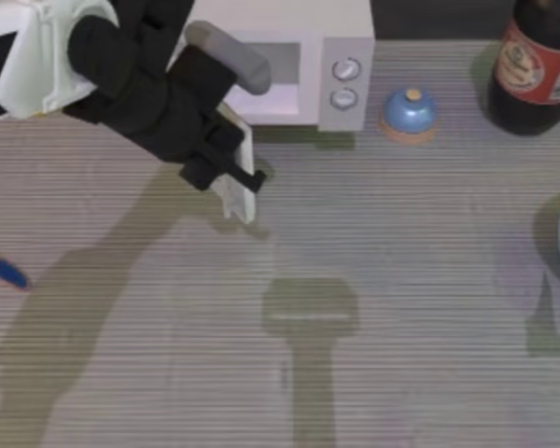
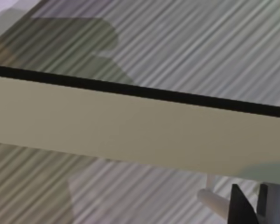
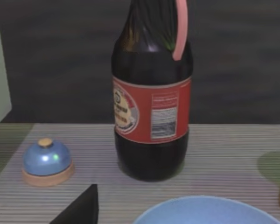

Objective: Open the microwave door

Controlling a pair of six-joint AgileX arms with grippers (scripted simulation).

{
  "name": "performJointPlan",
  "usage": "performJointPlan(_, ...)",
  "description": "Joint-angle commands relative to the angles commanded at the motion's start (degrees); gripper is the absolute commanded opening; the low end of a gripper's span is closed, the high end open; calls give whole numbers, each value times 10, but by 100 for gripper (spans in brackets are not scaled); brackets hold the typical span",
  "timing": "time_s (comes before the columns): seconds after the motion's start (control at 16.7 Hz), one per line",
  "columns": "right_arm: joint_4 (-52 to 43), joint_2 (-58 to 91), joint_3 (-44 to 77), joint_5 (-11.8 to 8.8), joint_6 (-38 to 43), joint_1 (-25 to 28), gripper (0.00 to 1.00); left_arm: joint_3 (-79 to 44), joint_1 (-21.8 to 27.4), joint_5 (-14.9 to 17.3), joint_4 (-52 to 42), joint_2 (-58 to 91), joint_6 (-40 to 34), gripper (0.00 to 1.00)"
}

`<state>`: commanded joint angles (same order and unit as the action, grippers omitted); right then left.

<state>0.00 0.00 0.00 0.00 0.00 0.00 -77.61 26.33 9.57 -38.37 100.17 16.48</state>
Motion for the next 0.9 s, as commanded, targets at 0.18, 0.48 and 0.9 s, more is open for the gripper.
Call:
performJointPlan(0.18,0,0,0,0,0,0,100,10,-18,22,-5,-12,43,0)
performJointPlan(0.48,0,0,0,0,0,0,100,17,-25,30,-10,-15,60,0)
performJointPlan(0.9,0,0,0,0,0,0,100,17,-25,30,-10,-15,60,0)
